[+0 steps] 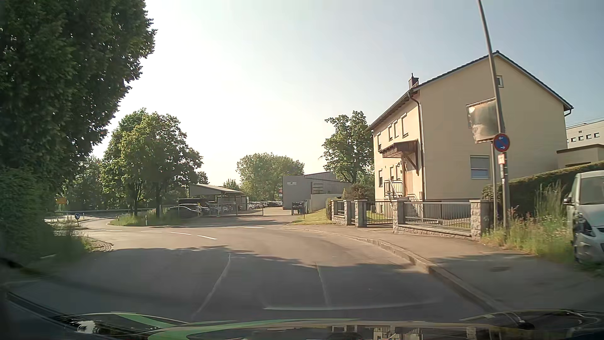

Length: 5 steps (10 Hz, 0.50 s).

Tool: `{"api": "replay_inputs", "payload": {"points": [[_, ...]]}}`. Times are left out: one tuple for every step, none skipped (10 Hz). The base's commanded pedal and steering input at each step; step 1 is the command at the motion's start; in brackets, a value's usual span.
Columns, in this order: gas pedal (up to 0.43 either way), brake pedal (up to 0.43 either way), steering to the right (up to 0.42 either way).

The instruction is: Follow the waypoints while adhering to traffic rules and regulations

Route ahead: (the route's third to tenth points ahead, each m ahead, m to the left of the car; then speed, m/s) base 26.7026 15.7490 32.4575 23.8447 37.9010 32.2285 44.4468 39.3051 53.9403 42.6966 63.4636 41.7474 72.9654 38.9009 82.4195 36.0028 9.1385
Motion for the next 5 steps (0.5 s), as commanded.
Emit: {"api": "replay_inputs", "payload": {"points": [[0.008,0.0,-0.044],[0.008,0.0,-0.059],[0.008,0.0,-0.072],[0.008,0.0,-0.085],[0.008,0.0,-0.093]]}}
